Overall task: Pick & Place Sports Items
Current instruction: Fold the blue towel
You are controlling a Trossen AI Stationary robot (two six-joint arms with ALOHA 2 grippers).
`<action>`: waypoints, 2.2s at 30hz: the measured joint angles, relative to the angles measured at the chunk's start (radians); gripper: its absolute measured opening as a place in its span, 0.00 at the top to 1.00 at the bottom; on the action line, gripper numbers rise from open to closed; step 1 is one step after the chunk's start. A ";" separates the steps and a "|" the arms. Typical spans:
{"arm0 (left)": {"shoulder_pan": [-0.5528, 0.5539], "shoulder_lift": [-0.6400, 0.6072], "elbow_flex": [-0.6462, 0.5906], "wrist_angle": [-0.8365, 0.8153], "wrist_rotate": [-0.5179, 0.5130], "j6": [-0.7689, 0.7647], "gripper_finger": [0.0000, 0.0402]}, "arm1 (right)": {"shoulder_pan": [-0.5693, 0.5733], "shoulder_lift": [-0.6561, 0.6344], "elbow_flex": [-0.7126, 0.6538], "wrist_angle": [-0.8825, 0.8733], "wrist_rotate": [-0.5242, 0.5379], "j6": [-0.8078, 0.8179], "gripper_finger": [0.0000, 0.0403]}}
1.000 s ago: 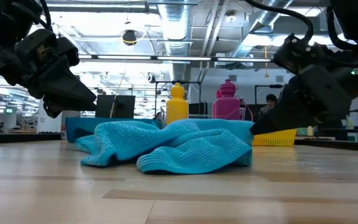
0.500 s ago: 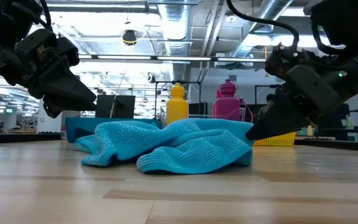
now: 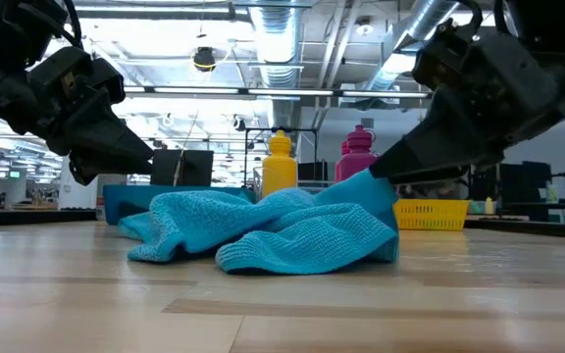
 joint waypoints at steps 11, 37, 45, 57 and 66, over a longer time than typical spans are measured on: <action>0.000 0.000 0.000 -0.007 0.000 0.000 0.63 | 0.021 0.000 0.000 0.020 0.240 0.026 0.97; -0.057 0.010 0.000 0.179 0.226 0.128 0.63 | 0.250 -0.033 0.001 0.387 0.949 -0.360 1.00; -0.120 0.144 0.062 0.294 0.127 0.130 0.63 | 0.202 -0.033 -0.002 0.398 1.028 -0.341 1.00; -0.080 0.466 0.268 0.296 0.100 0.131 0.63 | 0.132 -0.046 0.096 0.188 0.948 -0.106 1.00; -0.089 0.617 0.404 0.297 0.137 0.216 0.63 | 0.157 -0.044 0.118 0.067 0.952 0.015 1.00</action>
